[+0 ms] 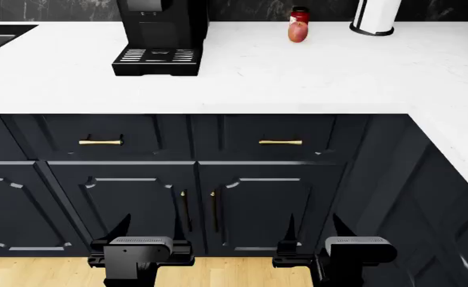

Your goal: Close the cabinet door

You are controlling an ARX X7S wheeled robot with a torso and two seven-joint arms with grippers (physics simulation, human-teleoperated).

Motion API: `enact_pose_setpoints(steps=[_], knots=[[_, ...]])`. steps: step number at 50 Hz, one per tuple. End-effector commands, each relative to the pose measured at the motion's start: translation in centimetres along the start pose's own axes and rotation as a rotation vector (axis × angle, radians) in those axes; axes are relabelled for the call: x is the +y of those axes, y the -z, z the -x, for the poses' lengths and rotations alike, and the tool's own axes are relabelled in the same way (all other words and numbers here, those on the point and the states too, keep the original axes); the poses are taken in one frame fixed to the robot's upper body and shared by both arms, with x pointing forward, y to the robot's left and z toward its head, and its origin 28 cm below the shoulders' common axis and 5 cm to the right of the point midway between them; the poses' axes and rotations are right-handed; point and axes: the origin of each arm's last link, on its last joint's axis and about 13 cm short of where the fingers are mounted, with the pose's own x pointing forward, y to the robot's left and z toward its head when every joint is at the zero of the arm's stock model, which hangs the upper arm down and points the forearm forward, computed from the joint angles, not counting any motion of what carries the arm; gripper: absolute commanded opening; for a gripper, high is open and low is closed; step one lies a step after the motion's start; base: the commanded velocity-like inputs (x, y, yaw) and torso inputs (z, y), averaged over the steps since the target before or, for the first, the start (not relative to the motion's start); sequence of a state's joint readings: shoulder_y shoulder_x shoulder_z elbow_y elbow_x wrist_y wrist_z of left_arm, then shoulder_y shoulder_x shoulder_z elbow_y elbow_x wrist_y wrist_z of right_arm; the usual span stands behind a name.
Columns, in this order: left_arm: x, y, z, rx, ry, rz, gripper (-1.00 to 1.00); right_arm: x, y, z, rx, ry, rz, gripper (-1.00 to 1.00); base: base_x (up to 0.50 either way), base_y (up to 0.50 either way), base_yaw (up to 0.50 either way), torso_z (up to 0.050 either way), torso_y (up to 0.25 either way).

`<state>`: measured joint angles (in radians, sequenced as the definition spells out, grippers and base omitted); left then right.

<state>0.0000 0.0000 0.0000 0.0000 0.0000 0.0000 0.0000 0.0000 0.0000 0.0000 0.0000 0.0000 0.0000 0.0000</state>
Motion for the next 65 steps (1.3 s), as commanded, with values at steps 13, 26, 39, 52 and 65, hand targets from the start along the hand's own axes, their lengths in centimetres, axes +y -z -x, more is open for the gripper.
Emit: enact_pose_setpoints(steps=[13,26,39,52,65], knots=[[-0.1,0.2,-0.1,0.012,0.022,0.010,1.00,0.1,0.4,-0.1,0.023,-0.004,0.017,1.00,0.00,0.00,0.00,0.000,0.000],[-0.1,0.1,-0.1,0.023,0.050,0.022,1.00,0.0,0.2,-0.2,0.027,0.003,0.010,1.00,0.00,0.00,0.00,0.041,0.000],[-0.1,0.2,-0.2,0.035,0.056,0.026,1.00,0.0,0.3,-0.3,0.031,0.001,0.012,1.00,0.00,0.00,0.00,0.050,0.000],[-0.1,0.4,-0.2,0.048,0.059,0.025,1.00,0.0,0.4,-0.3,0.036,0.006,0.012,1.00,0.00,0.00,0.00,0.050,0.000],[0.1,-0.9,-0.6,0.022,0.063,0.035,1.00,-0.1,-0.9,-0.3,0.009,0.000,0.020,1.00,0.00,0.00,0.00,0.050,0.000]])
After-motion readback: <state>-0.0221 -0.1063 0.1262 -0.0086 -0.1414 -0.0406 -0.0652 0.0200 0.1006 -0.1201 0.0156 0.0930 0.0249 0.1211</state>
